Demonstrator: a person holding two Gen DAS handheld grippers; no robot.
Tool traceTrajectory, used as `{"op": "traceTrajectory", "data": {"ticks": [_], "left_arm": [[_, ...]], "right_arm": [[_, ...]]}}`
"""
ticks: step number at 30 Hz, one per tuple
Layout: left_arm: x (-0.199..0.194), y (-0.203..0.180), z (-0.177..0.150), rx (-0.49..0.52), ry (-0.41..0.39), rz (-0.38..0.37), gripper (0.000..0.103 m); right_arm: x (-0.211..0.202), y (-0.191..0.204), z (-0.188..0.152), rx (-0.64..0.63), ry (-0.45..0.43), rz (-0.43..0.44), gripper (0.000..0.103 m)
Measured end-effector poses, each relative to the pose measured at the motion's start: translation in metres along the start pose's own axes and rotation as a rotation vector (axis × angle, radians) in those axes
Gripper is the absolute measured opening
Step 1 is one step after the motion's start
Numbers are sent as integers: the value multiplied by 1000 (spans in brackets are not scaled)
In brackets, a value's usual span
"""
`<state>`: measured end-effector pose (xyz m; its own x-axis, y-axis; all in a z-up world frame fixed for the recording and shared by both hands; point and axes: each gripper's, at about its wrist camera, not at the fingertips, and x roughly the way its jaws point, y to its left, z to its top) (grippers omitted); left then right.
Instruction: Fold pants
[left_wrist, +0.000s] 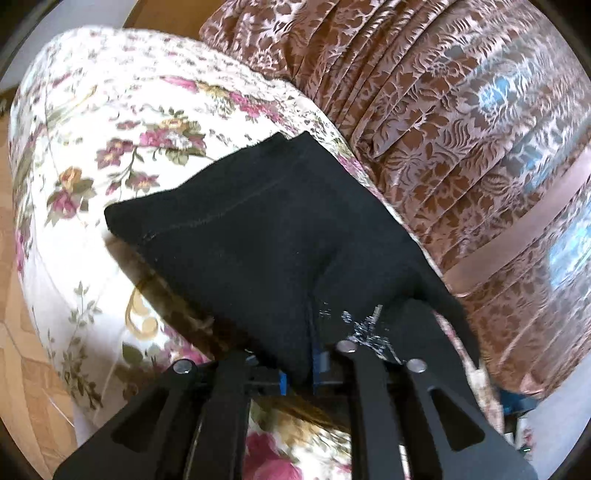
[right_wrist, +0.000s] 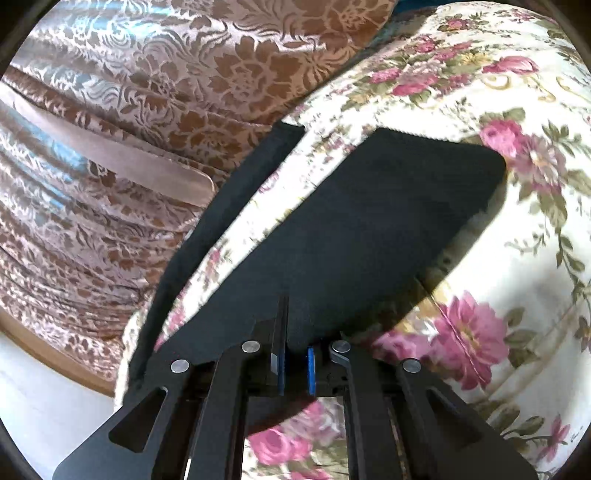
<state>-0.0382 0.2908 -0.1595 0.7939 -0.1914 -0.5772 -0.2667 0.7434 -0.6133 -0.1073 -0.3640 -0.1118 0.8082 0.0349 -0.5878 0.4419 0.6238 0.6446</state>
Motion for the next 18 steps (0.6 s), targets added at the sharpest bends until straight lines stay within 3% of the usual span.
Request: {"op": "traceTrajectory", "data": {"ticks": [1, 3, 4, 7, 11, 12, 14, 16, 18], "left_arm": [[1, 0, 1, -1, -12, 12, 33], [-1, 4, 5, -28, -48, -5, 53], [-3, 7, 9, -46, -69, -7, 58], [-3, 11, 19, -81, -101, 7, 66], [2, 19, 33, -119, -105, 30, 66], [5, 20, 34, -115, -96, 39, 61], [12, 18, 37, -90, -78, 100, 40], [13, 21, 41, -98, -58, 131, 9], [11, 28, 43, -113, -52, 124, 9]], "right_arm": [[3, -3, -1, 15, 4, 0, 7], [6, -8, 0, 45, 8, 18, 7], [6, -10, 1, 59, 7, 30, 7], [7, -14, 7, 88, 6, 51, 11], [4, -27, 20, 162, -35, 68, 20], [2, -33, 24, 186, -53, 68, 20], [0, -42, 33, 213, -81, 38, 20], [-2, -53, 43, 239, -114, 15, 20], [-8, -58, 51, 232, -152, -15, 13]]}}
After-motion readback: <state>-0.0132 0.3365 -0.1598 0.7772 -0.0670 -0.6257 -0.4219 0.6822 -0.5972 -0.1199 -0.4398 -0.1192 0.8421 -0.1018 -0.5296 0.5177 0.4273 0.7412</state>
